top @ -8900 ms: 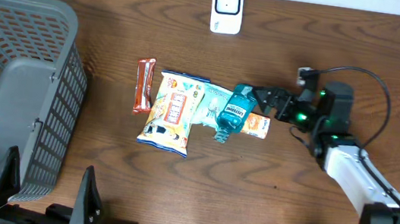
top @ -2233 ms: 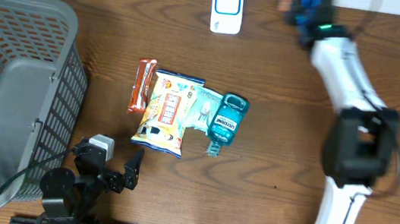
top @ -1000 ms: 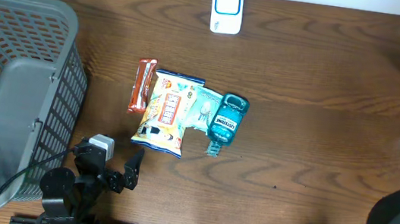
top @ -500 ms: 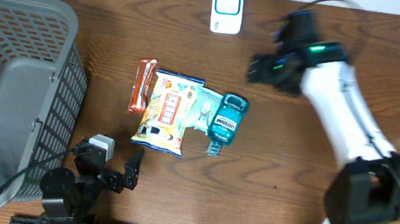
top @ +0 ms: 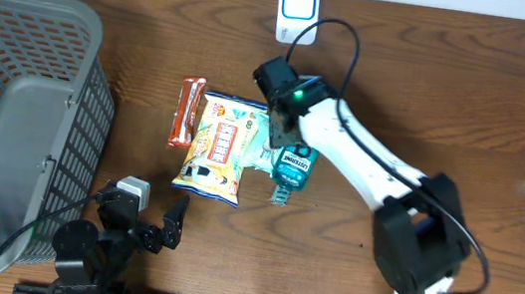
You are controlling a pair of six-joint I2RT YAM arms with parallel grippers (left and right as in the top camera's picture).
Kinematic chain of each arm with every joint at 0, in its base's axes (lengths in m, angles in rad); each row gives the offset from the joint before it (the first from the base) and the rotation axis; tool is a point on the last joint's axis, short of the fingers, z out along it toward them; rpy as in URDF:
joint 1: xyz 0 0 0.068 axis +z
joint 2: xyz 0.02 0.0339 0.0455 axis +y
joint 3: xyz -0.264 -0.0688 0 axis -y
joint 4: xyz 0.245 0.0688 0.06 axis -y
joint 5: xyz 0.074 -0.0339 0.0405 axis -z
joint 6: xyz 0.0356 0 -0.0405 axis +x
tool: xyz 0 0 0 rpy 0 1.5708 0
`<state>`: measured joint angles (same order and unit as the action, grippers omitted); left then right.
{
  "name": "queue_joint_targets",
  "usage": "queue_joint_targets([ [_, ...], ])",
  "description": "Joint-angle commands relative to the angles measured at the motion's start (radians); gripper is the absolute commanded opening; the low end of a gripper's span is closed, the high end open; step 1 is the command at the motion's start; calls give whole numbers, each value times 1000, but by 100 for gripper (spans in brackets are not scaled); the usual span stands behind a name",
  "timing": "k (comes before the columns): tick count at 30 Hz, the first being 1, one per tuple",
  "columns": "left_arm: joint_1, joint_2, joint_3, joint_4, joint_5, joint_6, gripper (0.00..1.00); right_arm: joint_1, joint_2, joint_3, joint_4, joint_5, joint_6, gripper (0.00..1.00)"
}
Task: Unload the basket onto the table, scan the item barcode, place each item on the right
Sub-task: 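Reach the right gripper to the teal Listerine bottle and grasp it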
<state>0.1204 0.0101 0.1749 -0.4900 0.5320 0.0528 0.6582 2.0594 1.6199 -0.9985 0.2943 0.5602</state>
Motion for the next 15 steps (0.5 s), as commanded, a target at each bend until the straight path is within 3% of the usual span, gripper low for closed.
queue_joint_targets([
  [1,-4,-4,3,4,-2,6,98,22,50,6,-1,56,31,75],
  [15,-4,-4,3,4,-2,6,98,24,135,16,-129,36,37,79],
])
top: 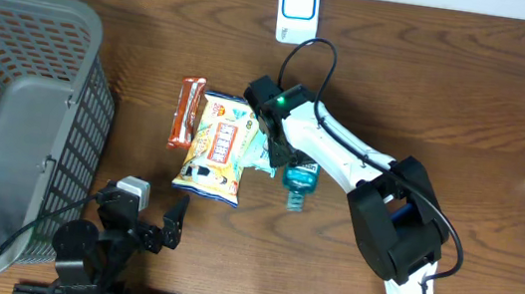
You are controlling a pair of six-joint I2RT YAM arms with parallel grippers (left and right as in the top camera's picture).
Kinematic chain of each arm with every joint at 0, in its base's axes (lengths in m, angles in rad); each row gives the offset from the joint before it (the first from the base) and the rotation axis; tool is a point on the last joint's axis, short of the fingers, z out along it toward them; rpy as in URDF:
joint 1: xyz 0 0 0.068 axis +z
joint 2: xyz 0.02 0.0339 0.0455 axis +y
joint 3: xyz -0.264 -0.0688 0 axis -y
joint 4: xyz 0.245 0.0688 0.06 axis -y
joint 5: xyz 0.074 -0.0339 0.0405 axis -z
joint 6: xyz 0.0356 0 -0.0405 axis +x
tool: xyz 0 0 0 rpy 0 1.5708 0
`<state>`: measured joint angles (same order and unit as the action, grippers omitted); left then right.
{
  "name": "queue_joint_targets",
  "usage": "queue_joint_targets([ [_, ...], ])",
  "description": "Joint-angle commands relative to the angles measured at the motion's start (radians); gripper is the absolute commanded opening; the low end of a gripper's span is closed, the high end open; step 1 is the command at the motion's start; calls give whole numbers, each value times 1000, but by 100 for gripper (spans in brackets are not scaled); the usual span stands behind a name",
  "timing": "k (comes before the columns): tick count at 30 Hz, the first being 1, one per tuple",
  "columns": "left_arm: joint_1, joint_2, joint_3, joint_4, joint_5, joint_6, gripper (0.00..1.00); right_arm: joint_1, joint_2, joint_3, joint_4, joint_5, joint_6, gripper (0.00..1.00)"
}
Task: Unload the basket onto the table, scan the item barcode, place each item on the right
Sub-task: 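Reach the right gripper to the teal Listerine bottle and grasp it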
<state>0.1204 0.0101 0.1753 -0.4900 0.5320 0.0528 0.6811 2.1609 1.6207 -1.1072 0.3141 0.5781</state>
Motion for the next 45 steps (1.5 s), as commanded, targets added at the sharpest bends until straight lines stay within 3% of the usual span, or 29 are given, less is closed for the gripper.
queue_joint_targets([
  [1,-4,-4,3,4,-2,6,98,-2,45,15,-32,9,16,79],
  [6,-4,-4,3,4,-2,6,98,-23,118,15,-74,-74,-42,73],
  [11,-4,-4,3,4,-2,6,98,-39,155,15,-97,-113,-86,49],
  [18,-4,-4,3,4,-2,6,98,-81,154,78,-135,-282,-336,34],
  [26,-4,-4,3,4,-2,6,98,-203,154,172,-195,-506,-610,30],
  [33,-4,-4,3,4,-2,6,98,-283,153,174,-177,-519,-621,25],
  [40,-4,-4,3,4,-2,6,98,-272,152,217,-175,-490,-620,28],
  [45,-4,-4,3,4,-2,6,98,-226,152,235,-175,-341,-557,33],
])
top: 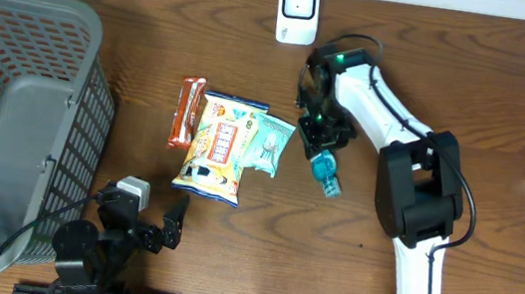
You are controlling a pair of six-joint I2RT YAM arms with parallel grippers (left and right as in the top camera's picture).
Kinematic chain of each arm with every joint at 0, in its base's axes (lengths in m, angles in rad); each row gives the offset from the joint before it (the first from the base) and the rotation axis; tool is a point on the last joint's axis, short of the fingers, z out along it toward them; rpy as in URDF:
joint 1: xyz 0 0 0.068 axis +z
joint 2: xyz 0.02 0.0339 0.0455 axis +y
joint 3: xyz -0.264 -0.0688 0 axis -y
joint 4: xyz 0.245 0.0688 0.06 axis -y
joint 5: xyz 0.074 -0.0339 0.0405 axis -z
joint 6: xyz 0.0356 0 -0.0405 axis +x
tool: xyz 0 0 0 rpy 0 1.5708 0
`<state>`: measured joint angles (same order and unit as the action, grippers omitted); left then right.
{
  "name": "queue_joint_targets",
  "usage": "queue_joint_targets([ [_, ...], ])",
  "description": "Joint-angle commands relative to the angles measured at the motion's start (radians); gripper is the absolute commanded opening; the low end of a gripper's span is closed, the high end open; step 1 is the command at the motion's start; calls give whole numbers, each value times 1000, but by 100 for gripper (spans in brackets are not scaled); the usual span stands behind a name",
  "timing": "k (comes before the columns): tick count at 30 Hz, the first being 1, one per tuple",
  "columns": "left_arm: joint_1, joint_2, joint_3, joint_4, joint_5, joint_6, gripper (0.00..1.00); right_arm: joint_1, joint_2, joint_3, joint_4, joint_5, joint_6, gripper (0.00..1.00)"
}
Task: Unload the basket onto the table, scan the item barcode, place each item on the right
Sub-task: 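Reach the right gripper to the teal Listerine bottle and grasp it, then lift the Listerine bottle off the wipe packs with the right gripper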
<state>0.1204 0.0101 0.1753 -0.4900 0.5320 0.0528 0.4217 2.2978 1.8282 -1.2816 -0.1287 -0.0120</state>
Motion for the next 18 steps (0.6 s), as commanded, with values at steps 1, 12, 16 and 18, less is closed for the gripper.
queue_joint_targets([
  [1,-4,-4,3,4,-2,6,98,43,15,27,-2,127,50,34],
  [12,-4,-4,3,4,-2,6,98,87,15,45,-10,137,64,40],
  [16,-4,-4,3,4,-2,6,98,87,15,69,-33,137,68,37],
  [18,-4,-4,3,4,-2,6,98,87,14,94,-51,136,68,35],
])
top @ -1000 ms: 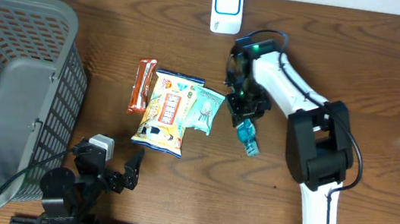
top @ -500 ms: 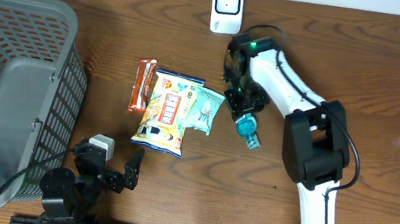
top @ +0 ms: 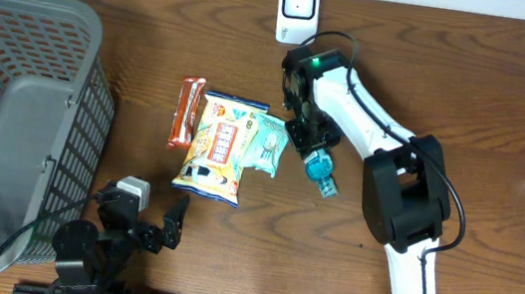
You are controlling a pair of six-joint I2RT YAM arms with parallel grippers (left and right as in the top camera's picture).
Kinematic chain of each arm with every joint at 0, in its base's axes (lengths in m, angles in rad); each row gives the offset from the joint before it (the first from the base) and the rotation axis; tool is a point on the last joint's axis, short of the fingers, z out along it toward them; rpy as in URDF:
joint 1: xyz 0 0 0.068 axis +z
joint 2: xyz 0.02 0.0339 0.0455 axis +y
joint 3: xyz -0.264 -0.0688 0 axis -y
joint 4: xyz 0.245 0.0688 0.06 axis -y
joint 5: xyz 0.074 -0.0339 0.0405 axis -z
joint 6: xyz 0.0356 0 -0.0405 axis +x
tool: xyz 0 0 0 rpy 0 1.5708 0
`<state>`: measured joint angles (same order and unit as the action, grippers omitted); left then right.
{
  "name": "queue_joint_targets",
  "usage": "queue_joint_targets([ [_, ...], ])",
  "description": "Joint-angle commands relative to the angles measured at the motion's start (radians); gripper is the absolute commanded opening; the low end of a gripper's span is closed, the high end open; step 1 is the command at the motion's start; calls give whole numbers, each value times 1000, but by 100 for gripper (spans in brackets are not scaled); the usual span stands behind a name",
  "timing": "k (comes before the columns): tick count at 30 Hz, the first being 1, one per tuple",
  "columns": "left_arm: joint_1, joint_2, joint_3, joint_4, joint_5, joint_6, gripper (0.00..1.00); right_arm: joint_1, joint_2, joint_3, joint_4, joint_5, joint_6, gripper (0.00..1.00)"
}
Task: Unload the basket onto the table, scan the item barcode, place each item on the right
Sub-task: 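Lift the Listerine bottle off the wipe packs with the right gripper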
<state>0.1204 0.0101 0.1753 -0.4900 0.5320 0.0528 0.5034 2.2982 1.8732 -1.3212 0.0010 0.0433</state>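
A small blue mouthwash bottle (top: 319, 168) hangs tilted with its cap toward the front right. My right gripper (top: 306, 138) is shut on its upper end, right of the snack pile. The white barcode scanner (top: 297, 9) stands at the table's far edge, beyond the gripper. No barcode can be made out on the bottle from overhead. My left gripper (top: 170, 226) rests at the front left, open and holding nothing.
A yellow chip bag (top: 217, 147), a teal pouch (top: 269, 145) and a brown bar (top: 185, 110) lie together left of the bottle. A grey mesh basket (top: 13, 56) fills the left side. A white tube lies far right.
My right arm has shifted a little to the left with the bottle still in its gripper. The bottle now hangs closer to the teal pouch. The left arm has not moved.
My right gripper was first down at the bottle beside the teal pouch, then further left over the pouch's edge with the bottle just in front. Later it held the bottle to the right of the pile, in front of the scanner, and now slightly left of there.
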Motion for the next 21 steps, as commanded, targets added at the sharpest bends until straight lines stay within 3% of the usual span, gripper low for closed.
queue_joint_targets([
  [1,-4,-4,3,4,-2,6,98,5,14,63,-19,3,12,34],
  [5,-4,-4,3,4,-2,6,98,5,14,103,-28,-41,6,22],
  [17,-4,-4,3,4,-2,6,98,23,16,10,136,-60,24,29],
  [21,-4,-4,3,4,-2,6,98,23,16,-10,178,-60,24,27],
])
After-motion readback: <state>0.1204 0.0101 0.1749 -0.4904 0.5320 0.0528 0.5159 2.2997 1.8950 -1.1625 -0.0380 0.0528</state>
